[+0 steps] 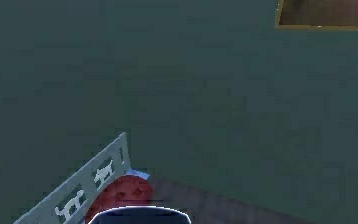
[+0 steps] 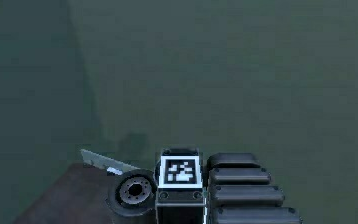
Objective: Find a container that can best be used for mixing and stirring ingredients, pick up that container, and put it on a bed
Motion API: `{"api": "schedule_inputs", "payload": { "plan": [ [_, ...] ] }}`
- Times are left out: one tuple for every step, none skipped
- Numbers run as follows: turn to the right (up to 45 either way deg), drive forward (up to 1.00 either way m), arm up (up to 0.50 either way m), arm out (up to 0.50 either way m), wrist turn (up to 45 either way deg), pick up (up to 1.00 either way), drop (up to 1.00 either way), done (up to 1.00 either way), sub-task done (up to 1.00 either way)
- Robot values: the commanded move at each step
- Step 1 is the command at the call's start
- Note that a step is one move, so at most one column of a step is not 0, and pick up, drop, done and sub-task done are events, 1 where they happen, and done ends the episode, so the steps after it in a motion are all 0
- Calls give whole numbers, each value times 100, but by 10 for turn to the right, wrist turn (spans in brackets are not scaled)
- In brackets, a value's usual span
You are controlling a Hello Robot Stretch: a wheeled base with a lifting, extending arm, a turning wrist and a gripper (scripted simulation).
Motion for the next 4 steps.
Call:
{"api": "schedule_inputs", "payload": {
  "plan": [
    [-450, 0, 0, 0, 0, 0, 0, 0, 0],
    [-150, 0, 0, 0, 0, 0, 0, 0, 0],
    [0, 10, 0, 0, 0, 0, 0, 0, 0],
    [450, 0, 0, 0, 0, 0, 0, 0, 0]
  ]
}}
